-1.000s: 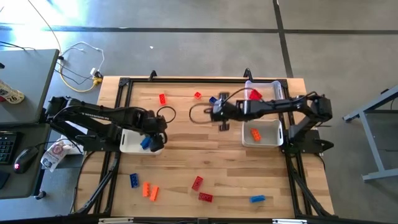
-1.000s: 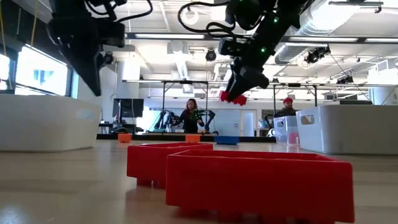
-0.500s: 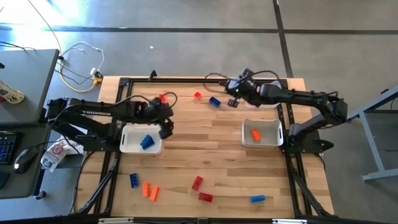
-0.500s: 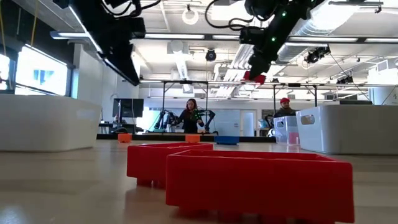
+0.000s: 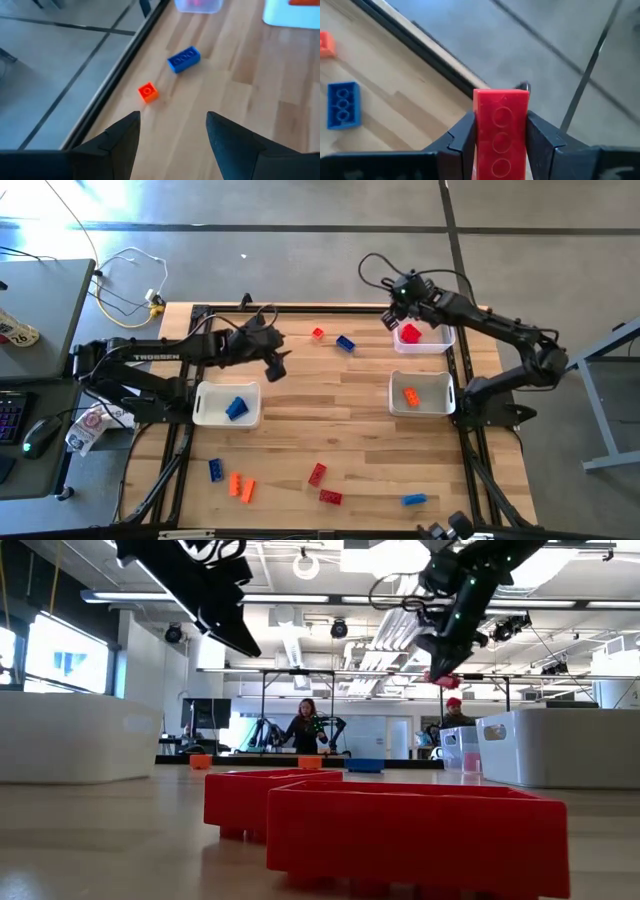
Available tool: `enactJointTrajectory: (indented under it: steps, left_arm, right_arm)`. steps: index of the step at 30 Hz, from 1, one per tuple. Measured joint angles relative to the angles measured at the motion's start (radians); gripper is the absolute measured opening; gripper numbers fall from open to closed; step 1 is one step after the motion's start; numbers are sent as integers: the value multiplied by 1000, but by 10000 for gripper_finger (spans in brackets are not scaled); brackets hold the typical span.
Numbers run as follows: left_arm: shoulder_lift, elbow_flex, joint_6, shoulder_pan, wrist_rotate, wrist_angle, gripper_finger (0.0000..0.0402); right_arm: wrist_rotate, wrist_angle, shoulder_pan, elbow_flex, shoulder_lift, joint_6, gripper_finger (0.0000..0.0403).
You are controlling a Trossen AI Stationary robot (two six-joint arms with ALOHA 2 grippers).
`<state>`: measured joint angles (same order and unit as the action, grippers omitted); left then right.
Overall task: Sort & place blocks by color
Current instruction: Put the red game piece into the transparent bin
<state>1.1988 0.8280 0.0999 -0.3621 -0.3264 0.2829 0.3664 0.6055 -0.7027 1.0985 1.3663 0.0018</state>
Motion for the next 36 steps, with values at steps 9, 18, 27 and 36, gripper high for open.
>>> enactJointTrajectory:
  steps: [9,18,27,36]
  left_arm:
    - [0,0,-17,-65,1,-20,211]
    - [0,0,-28,-93,24,14,211]
    - [0,0,-186,-186,24,21,211]
    - [13,0,-388,-276,27,72,211]
  right_arm:
    - [-105,94,-104,0,65,42,111]
    - [-116,191,-138,0,141,88,111]
    - [-116,206,-138,0,228,97,111]
    - [-127,207,-138,0,283,95,111]
